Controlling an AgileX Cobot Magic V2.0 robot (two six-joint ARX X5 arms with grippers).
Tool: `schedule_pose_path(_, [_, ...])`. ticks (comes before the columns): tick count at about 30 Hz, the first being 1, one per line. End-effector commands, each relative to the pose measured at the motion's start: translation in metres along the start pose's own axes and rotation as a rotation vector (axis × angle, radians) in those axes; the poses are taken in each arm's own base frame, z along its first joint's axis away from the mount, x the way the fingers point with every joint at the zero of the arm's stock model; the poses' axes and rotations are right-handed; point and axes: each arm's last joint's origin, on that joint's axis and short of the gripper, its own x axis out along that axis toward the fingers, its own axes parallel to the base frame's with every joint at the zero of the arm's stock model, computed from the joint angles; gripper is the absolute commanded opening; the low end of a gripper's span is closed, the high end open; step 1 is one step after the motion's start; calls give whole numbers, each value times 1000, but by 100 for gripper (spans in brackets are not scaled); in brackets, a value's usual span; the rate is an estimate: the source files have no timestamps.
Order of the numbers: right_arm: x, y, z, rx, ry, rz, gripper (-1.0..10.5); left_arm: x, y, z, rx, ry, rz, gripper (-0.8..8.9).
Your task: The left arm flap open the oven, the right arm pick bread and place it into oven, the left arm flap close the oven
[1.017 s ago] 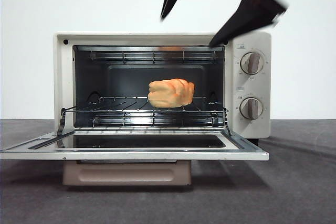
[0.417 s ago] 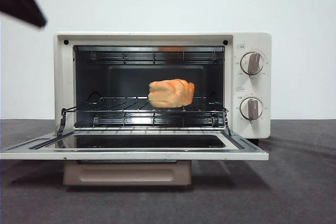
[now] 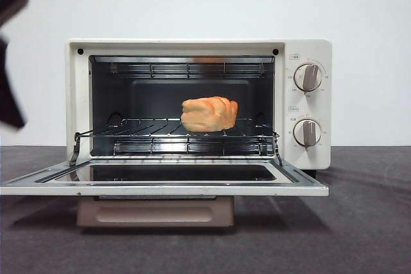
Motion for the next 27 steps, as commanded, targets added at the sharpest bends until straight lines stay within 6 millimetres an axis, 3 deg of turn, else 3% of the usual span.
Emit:
schedule_pose_path(1, [-3, 2, 3, -12, -13, 10, 431, 9, 15, -7, -45, 23, 18, 13])
schedule_pose_path(8, [-3, 2, 5, -11, -28, 14, 431, 24, 37, -27, -129, 24, 75, 13])
schedule_pose_path(27, [-3, 3, 7, -10, -56, 19, 431, 54, 40, -36, -184, 161, -39, 14])
